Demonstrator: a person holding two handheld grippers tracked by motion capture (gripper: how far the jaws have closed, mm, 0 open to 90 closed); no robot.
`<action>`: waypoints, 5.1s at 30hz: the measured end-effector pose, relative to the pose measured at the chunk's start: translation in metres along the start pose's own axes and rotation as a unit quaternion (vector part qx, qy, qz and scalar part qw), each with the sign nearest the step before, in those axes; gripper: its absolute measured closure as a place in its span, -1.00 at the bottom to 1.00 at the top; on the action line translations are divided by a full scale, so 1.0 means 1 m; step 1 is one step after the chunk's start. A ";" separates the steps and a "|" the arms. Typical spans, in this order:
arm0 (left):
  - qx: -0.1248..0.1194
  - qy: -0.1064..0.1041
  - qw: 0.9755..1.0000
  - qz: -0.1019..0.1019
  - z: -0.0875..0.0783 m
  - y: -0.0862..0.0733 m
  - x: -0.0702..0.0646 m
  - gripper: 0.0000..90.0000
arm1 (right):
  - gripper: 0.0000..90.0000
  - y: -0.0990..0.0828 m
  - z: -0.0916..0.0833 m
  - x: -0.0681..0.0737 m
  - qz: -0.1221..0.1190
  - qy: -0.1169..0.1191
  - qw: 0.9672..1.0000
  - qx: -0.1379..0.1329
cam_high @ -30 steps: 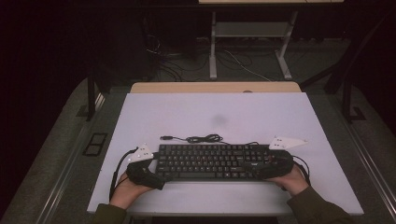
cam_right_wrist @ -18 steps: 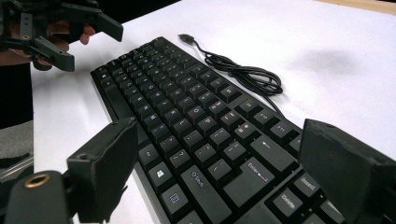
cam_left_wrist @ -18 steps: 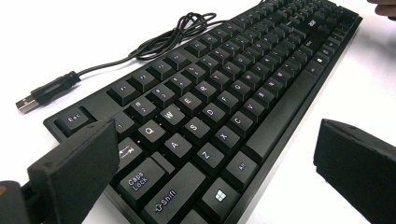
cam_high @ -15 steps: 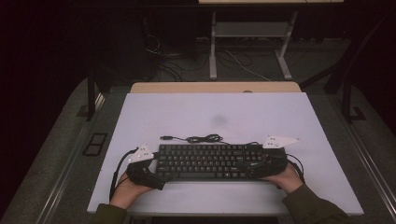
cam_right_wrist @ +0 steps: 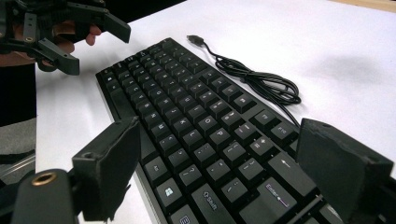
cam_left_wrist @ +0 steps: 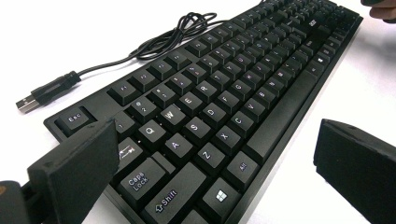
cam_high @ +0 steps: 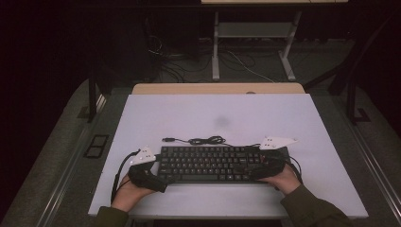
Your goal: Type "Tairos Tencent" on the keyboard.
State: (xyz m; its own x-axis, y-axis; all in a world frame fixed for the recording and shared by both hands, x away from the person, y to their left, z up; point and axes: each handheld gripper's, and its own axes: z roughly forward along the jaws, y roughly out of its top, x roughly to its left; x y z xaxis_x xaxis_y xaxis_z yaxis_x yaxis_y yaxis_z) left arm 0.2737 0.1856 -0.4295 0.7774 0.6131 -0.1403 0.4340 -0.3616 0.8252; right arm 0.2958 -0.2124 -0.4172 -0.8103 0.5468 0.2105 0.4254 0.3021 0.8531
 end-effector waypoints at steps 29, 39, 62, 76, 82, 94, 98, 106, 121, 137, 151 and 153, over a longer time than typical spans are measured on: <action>-0.001 0.000 1.000 -0.001 -0.001 0.000 0.000 -1.00 | -0.11 0.007 0.023 0.009 -0.017 0.030 0.999 0.018; -0.003 0.000 1.000 -0.001 -0.001 0.001 -0.001 -1.00 | 0.64 0.007 0.020 0.007 -0.020 0.031 0.999 0.027; -0.003 0.000 1.000 0.001 0.000 0.001 -0.001 -1.00 | 0.99 -0.005 0.022 0.001 -0.033 0.033 0.994 0.094; -0.005 0.002 1.000 -0.003 0.000 0.003 -0.001 -1.00 | 0.99 -0.010 0.024 -0.001 -0.047 0.020 0.990 0.134; -0.007 0.005 1.000 -0.005 0.000 0.005 0.000 -1.00 | 0.99 -0.011 0.024 -0.001 -0.046 0.021 0.990 0.133; -0.010 0.010 1.000 -0.012 0.004 0.011 0.002 -1.00 | 0.99 -0.011 0.025 -0.001 -0.044 0.022 0.990 0.134; -0.012 0.010 1.000 -0.012 0.006 0.014 0.002 -0.97 | 0.99 -0.011 0.025 -0.001 -0.044 0.022 0.990 0.134; -0.011 0.008 1.000 -0.011 0.013 0.019 0.004 -0.81 | 0.99 -0.010 0.025 -0.001 -0.046 0.021 0.990 0.135; -0.015 -0.011 1.000 -0.020 0.026 0.029 0.006 -0.29 | 0.99 -0.010 0.025 -0.002 -0.045 0.022 0.989 0.137; 0.013 -0.037 0.999 -0.002 0.049 0.042 0.004 0.67 | 0.99 -0.010 0.025 -0.002 -0.043 0.022 0.989 0.137; 0.056 -0.041 0.998 0.003 0.071 0.049 0.000 0.97 | 0.99 -0.010 0.025 -0.002 -0.041 0.023 0.989 0.137; 0.061 -0.040 0.997 0.005 0.072 0.050 0.000 0.97 | 0.99 -0.010 0.025 -0.002 -0.041 0.023 0.989 0.137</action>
State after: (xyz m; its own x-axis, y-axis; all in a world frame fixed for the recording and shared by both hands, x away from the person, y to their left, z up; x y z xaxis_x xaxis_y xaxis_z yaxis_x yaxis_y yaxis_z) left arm 0.3279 0.1171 -0.4279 0.8137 0.5526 -0.1801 0.4745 -0.4527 0.7549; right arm 0.3029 -0.1971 -0.4381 -0.8617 0.4773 0.1724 0.4451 0.5477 0.7085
